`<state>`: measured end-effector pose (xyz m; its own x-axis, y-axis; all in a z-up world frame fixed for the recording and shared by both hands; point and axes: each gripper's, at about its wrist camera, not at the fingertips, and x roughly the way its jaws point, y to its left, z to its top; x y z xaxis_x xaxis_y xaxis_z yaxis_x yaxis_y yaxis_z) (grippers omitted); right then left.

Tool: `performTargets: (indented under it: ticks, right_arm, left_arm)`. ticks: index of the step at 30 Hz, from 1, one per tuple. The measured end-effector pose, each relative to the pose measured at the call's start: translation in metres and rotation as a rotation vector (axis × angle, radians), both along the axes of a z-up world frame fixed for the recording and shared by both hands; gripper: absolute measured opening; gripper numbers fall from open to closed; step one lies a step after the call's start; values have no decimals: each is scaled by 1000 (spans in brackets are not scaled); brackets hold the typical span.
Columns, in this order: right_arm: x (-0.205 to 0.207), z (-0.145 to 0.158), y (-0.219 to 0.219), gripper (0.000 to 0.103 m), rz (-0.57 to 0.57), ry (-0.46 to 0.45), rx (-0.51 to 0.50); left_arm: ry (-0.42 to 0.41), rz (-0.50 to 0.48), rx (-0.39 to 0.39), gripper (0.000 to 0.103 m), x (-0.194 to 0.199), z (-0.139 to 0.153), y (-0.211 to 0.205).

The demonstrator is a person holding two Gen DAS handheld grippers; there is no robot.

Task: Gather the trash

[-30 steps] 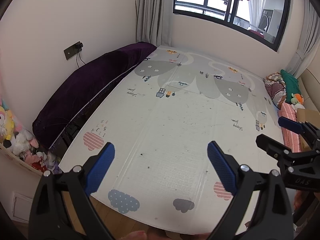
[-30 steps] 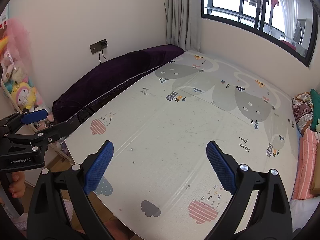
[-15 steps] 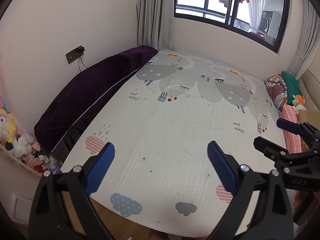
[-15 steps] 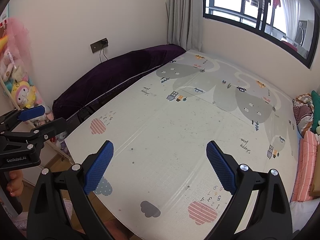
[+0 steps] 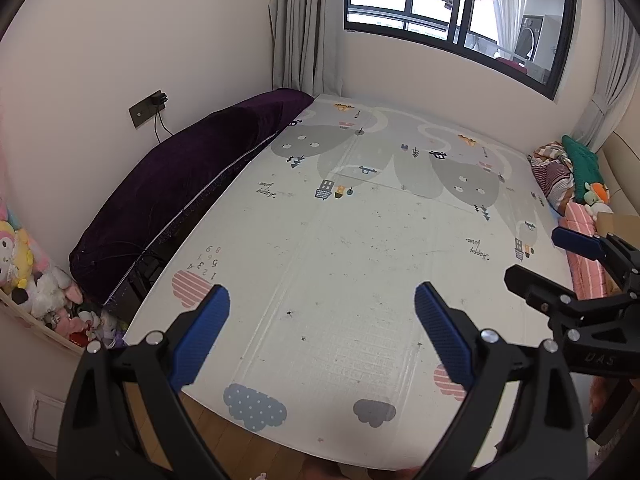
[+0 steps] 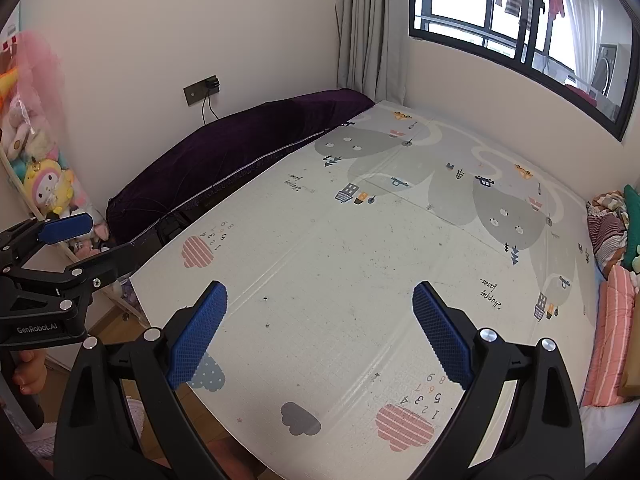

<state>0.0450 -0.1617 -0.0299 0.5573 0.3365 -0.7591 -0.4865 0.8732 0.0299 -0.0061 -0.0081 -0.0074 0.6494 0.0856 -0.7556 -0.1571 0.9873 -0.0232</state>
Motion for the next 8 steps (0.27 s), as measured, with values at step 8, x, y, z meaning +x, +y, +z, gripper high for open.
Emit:
performTargets:
  ticks: [8]
  right_arm:
    - [0, 1, 0, 91, -1, -2, 1]
  left_arm:
    - [-16, 6, 16, 93, -4, 3, -2]
